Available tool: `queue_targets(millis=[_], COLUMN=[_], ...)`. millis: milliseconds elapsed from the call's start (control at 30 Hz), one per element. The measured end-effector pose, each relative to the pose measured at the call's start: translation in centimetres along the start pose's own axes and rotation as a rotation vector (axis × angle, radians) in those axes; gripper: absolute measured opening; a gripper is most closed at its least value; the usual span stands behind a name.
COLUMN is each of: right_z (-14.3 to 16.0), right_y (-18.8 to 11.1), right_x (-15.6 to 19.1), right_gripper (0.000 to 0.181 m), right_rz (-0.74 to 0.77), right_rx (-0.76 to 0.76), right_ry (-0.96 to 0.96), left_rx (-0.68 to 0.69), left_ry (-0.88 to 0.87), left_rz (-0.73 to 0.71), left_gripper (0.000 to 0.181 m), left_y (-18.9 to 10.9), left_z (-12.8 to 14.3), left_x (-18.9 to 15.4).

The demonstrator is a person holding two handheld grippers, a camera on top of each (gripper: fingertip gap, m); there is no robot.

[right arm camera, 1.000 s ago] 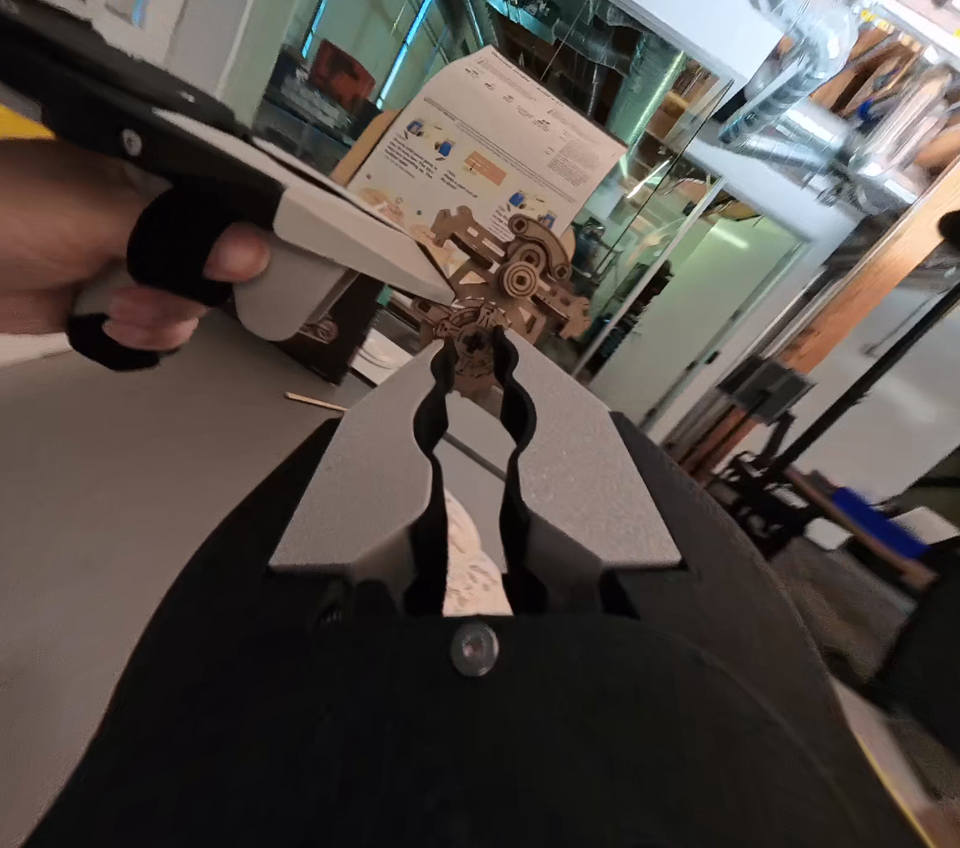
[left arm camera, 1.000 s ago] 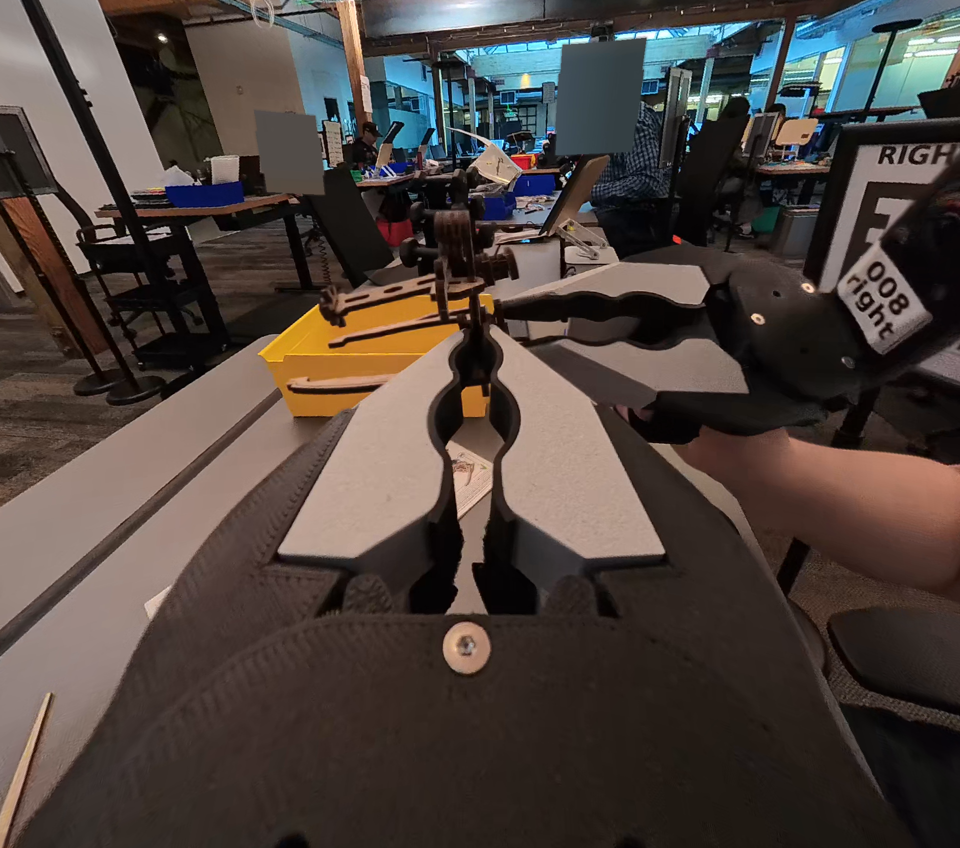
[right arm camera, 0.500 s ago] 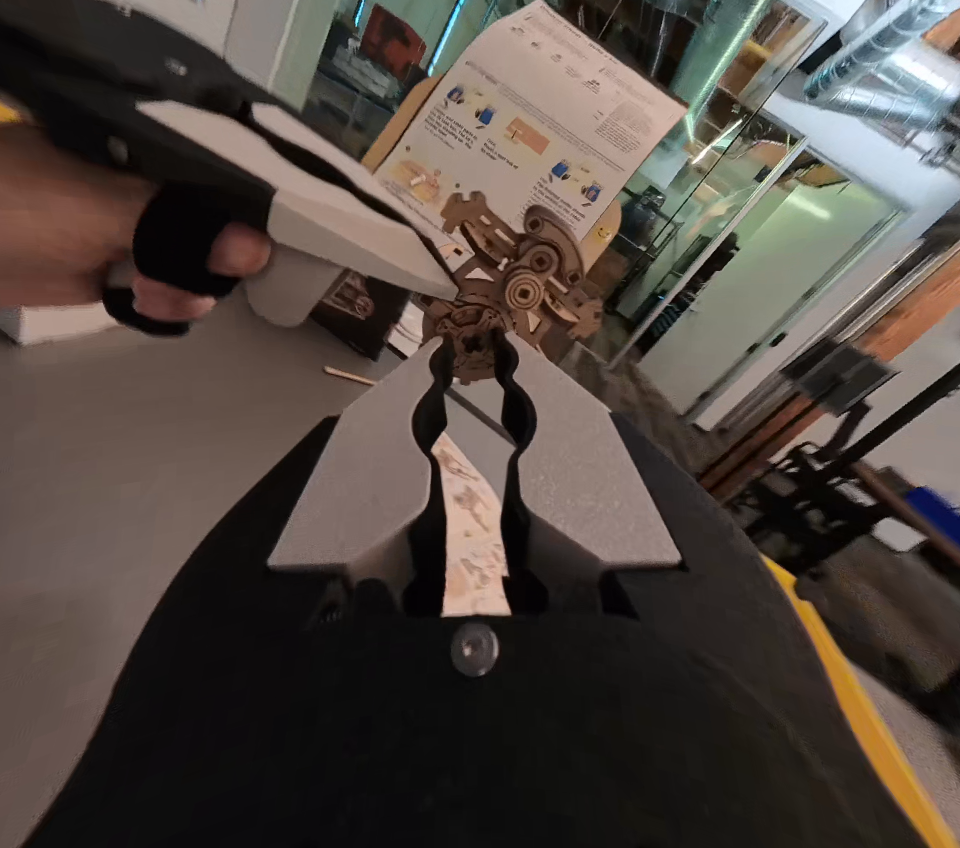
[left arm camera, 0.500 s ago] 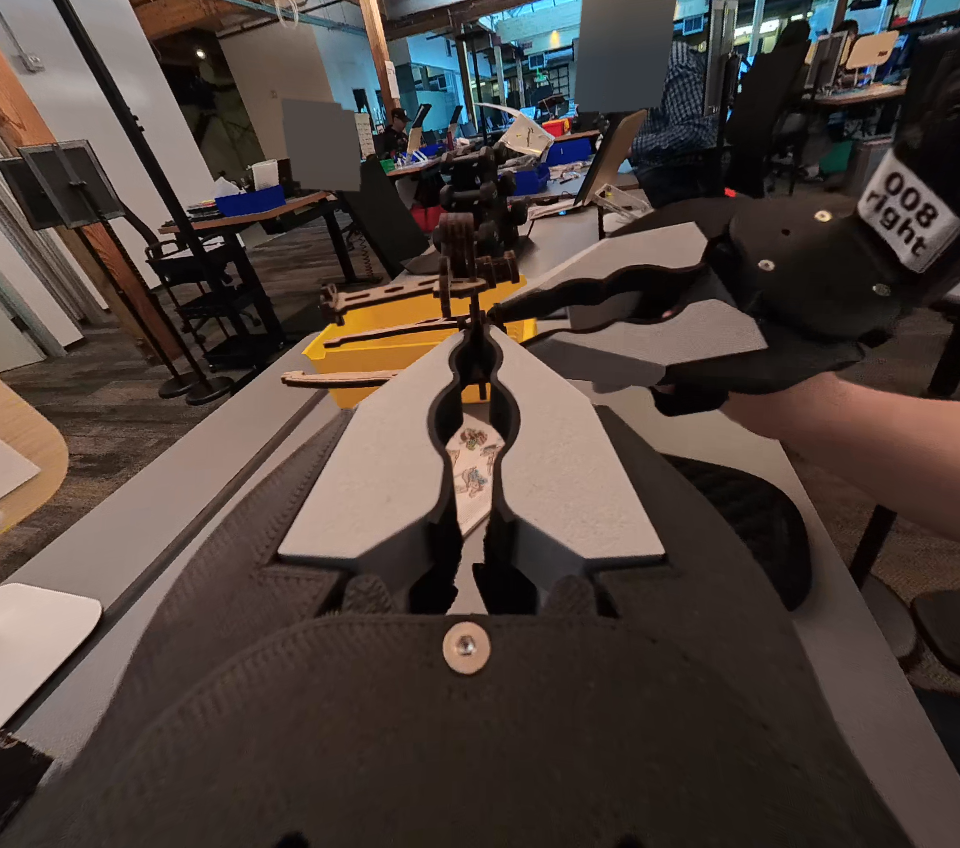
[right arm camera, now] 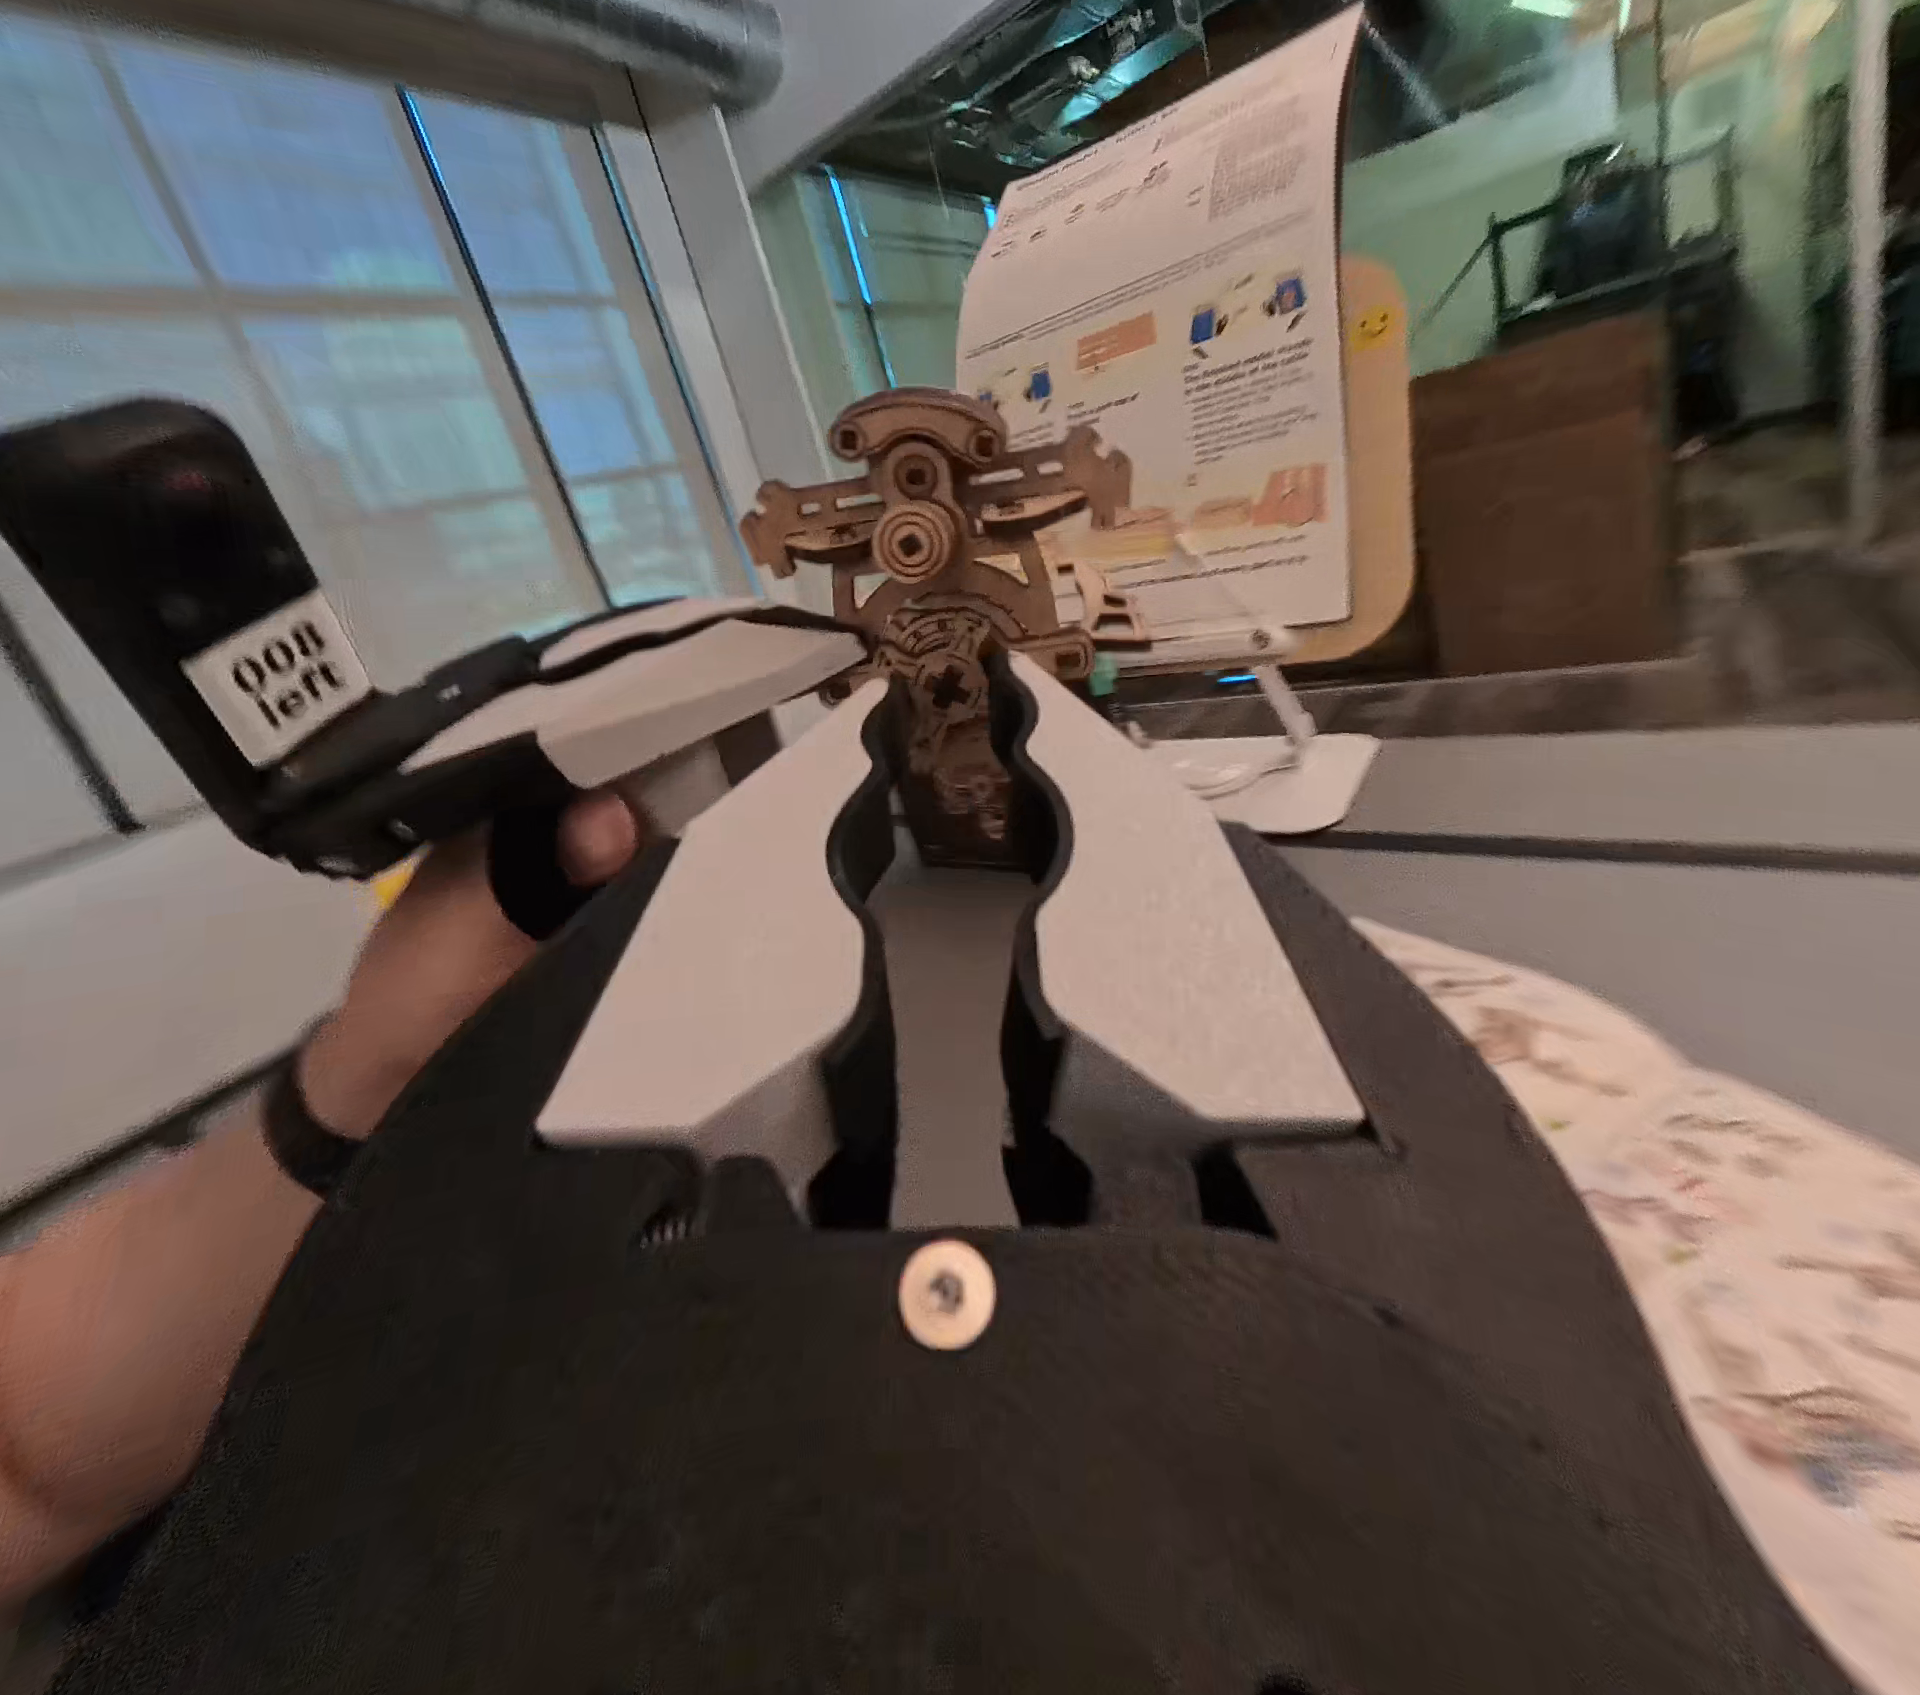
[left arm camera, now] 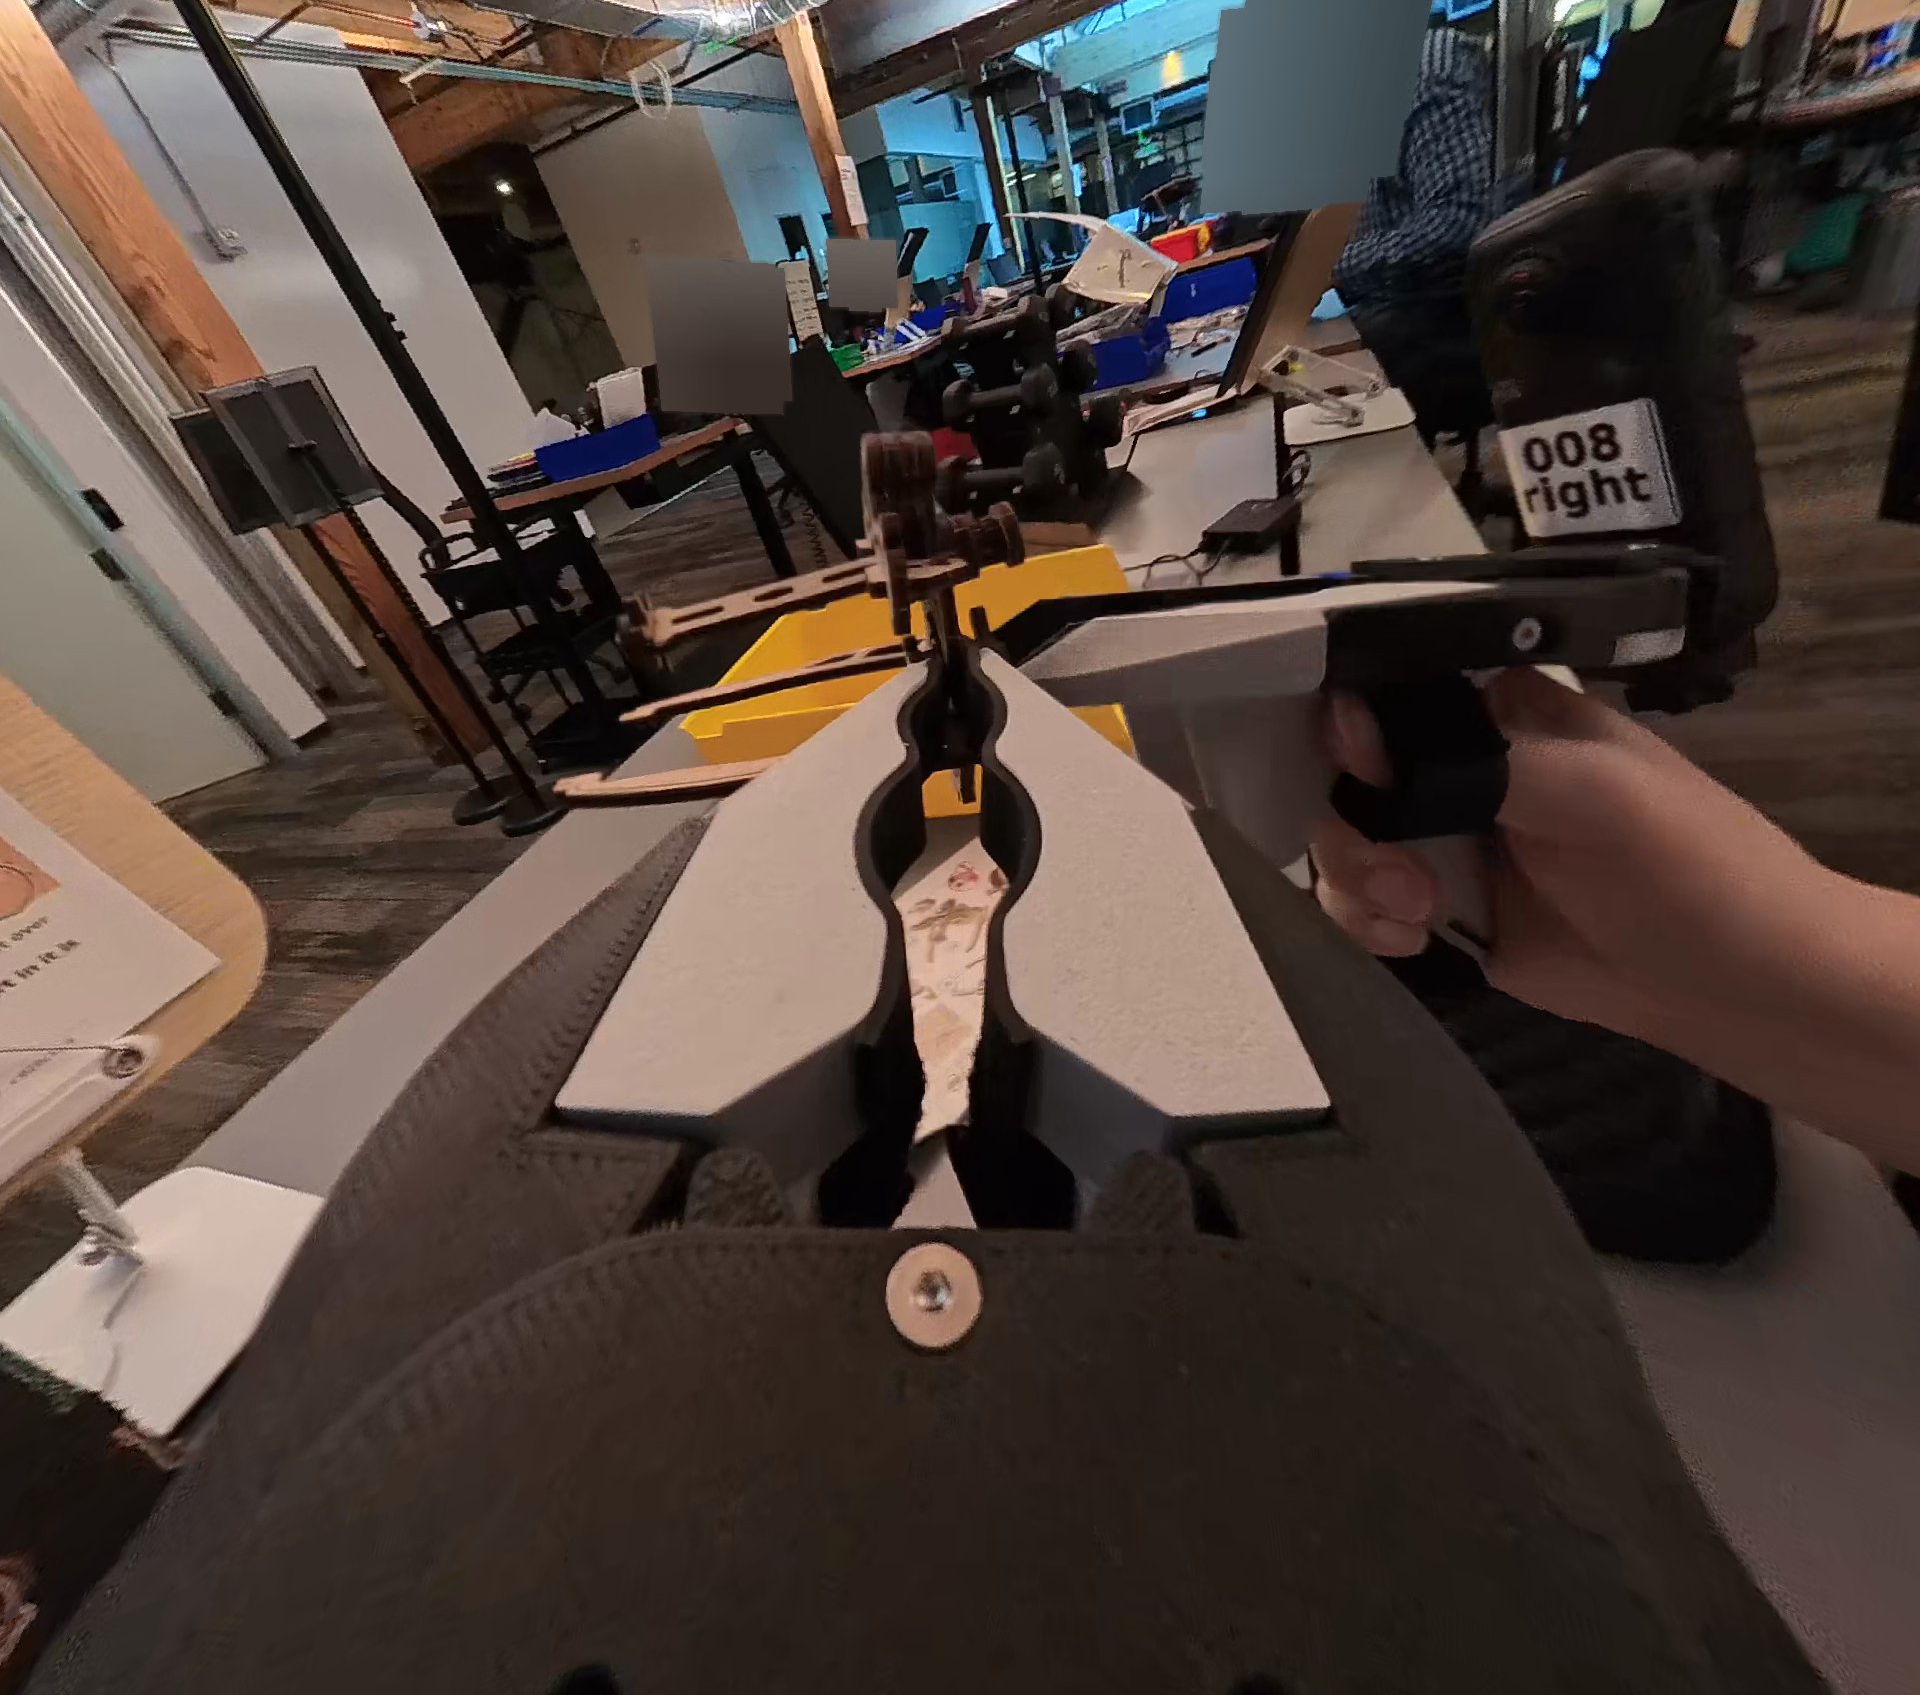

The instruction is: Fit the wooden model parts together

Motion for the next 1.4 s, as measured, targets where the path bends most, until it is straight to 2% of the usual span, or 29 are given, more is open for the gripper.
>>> queue_targets(millis=[367,500,567,633,767,867,1000,1067,1133,1267,1400], right_z=[1.9,2.8,3.1,2.9,1.5,0.4,-1.1,-1.3,-1.0,-1.3,-1.2], right_y=[0.8,1.0,1.1,1.0,0.5,-0.3,-1.1,-1.0,-0.5,-0.1,0.0], right_x=[-1.6,-1.6,-1.7,-1.9,-1.5,-1.5,0.9,2.0,2.6,2.3,1.9], right_gripper=[0.013,0.013,0.014,0.013,0.021,0.032,0.032,0.030,0.030,0.026,0.018], right_rz=[-0.235,-0.367,-0.395,-0.367,-0.264,-0.113,0.060,0.121,0.090,0.086,0.092], right_rx=[0.081,0.117,0.130,0.111,0.104,0.065,-0.057,-0.089,-0.052,-0.033,-0.016], right_ry=[0.903,1.325,1.418,1.291,0.752,0.248,-0.509,-0.743,-0.747,-0.610,-0.627], left_rx=[0.065,0.082,0.104,0.105,0.062,0.012,-0.014,-0.021,-0.020,0.001,0.001], left_ry=[0.164,0.224,0.251,0.241,0.110,-0.045,-0.180,-0.220,-0.206,-0.117,-0.053], left_rz=[-0.047,-0.062,-0.069,-0.071,-0.057,-0.015,0.040,0.051,0.040,-0.011,-0.061], left_gripper=[0.000,0.000,0.000,0.000,0.000,0.000,0.000,0.000,0.000,0.000,0.000], left_y=[0.3,0.3,0.4,0.4,0.0,-0.7,-1.2,-1.2,-1.2,-0.8,-0.5], left_z=[0.4,0.5,0.6,0.7,0.2,-0.6,-1.0,-1.0,-1.0,-0.9,-1.0], left_x=[-0.3,-0.4,-0.5,-0.5,0.1,0.7,1.2,1.3,1.2,0.7,0.0])
Point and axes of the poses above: each gripper's, where its closed fingertips meet, y out along the fingers, z out of its underside, x = y × z across the jaws, the point moved 6 cm from there along -y, back along the fingers, and after that the axes turned 9 degrees about z, right-handed, at the moved point
